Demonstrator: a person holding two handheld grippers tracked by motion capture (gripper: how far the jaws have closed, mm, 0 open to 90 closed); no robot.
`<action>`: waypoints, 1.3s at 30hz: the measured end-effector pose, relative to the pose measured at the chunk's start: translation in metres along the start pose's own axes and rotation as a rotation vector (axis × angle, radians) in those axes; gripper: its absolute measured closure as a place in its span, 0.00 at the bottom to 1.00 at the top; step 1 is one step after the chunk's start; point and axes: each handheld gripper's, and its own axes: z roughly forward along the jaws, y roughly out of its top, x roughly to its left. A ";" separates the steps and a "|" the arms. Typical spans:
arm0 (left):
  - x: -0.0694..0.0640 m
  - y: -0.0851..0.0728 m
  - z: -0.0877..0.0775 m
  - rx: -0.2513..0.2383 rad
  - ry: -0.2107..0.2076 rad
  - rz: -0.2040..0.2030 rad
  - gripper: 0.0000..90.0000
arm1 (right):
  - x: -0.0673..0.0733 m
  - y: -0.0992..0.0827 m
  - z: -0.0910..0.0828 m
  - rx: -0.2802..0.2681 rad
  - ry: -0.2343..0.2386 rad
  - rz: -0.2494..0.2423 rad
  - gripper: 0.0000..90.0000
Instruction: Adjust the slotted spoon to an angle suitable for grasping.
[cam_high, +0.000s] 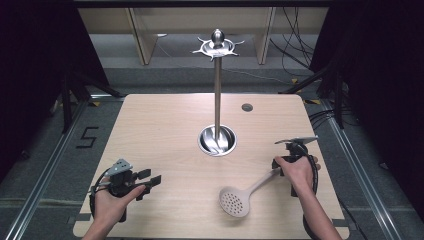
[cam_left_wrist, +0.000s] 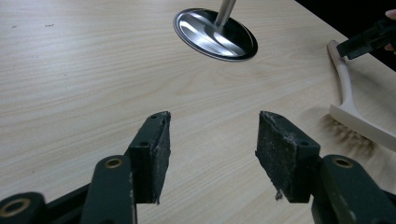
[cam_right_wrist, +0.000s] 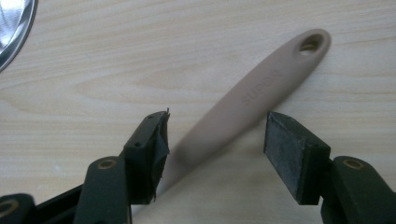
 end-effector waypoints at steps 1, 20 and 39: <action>0.000 0.000 0.000 0.000 0.000 0.000 0.49 | 0.000 0.000 0.000 0.000 0.000 0.000 0.44; 0.002 0.000 0.001 -0.003 -0.005 0.003 0.49 | 0.011 0.008 0.015 0.098 -0.101 -0.060 0.40; 0.002 -0.001 0.000 0.007 0.000 0.003 0.49 | 0.021 0.017 0.016 0.111 -0.066 -0.067 0.73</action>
